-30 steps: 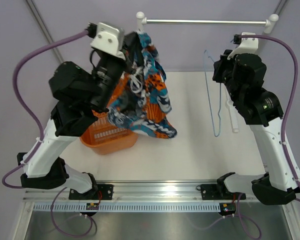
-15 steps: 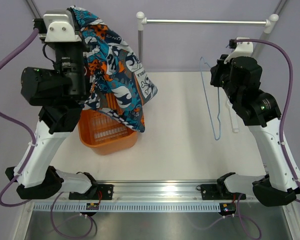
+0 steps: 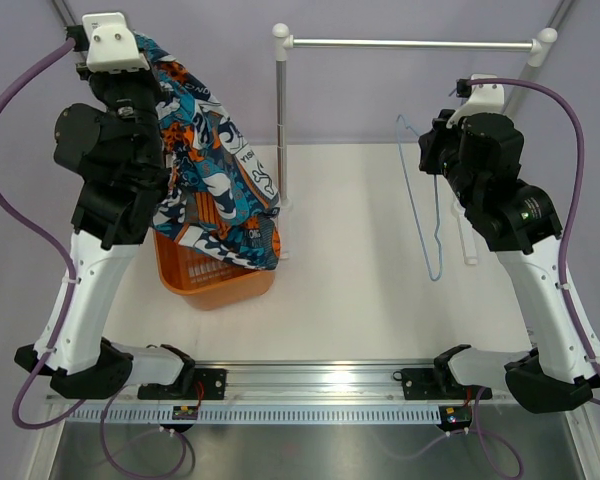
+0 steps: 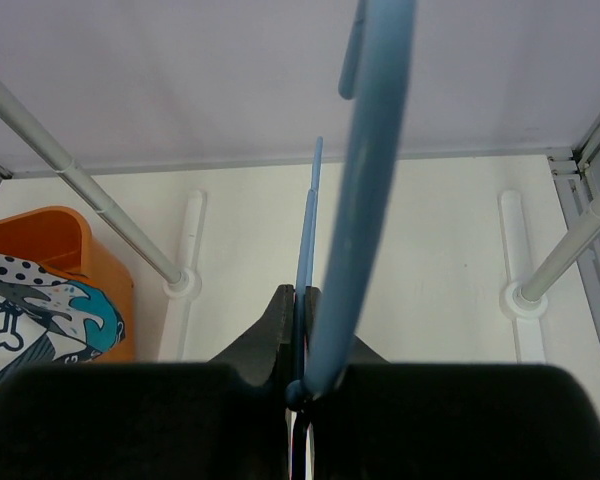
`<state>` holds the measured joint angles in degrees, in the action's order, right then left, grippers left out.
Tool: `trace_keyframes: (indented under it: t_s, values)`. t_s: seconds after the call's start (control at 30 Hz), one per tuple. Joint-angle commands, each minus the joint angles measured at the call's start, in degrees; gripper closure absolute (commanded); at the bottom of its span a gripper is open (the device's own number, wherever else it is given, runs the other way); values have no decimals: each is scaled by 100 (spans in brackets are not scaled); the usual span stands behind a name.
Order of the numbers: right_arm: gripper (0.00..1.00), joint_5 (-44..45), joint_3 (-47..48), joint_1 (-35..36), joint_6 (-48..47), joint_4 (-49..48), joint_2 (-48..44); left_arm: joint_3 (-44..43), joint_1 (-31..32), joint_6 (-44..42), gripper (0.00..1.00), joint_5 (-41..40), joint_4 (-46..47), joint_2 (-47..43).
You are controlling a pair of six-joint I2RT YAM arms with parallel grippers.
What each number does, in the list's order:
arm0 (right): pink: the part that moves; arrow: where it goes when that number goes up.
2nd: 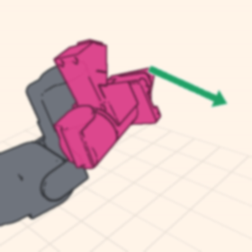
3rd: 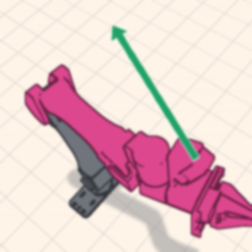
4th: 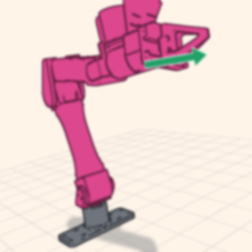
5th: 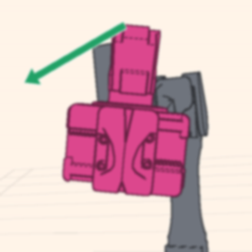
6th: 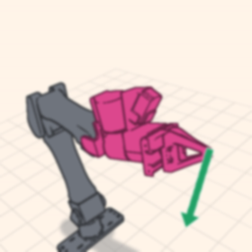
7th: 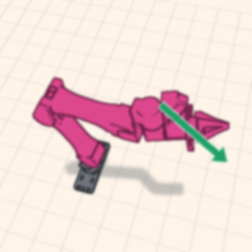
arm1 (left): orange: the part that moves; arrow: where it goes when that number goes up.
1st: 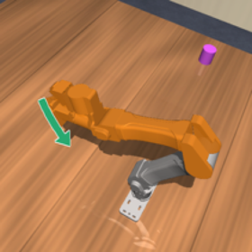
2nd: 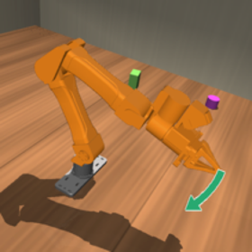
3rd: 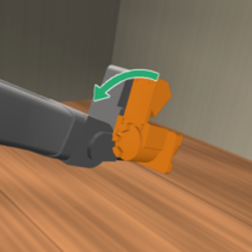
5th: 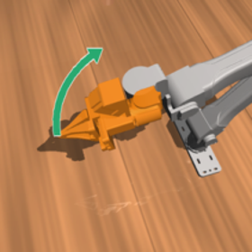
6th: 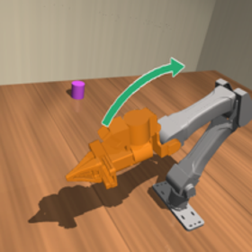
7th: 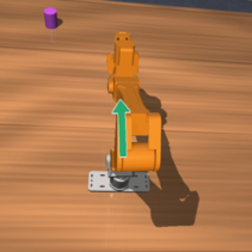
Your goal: Remove the shorts from the hanger
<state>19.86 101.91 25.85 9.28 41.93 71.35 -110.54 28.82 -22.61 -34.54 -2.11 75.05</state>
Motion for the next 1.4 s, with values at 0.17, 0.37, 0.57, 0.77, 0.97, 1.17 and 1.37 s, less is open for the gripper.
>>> trace_keyframes:
  t_s: [0.17, 0.37, 0.57, 0.77, 0.97, 1.17, 1.37]
  values:
    - [100, -140, 127, -18, 13, -1, 19, -537, -166, -112, 100, 71, 220, -324]
    - [100, -149, 154, -27, 13, 34, 19, -1014, -166, -296, 100, 150, 9, -306]
    - [100, -184, 180, -18, 30, 78, 45, -400, -166, -358, 100, 140, 132, -473]
    - [100, -193, 127, -27, 65, 52, 10, 514, -166, 326, 100, 561, -8, -508]
    - [100, -245, 172, -18, 65, 131, 10, 1008, -166, 1109, 100, 1229, -561, 0]
    - [100, -254, 119, -18, 83, 140, -78, 1061, -166, 1768, 100, 855, -1009, 563]
    - [100, -333, -30, -18, 118, 70, -130, 1734, -350, 3513, 100, 35, -1933, 459]
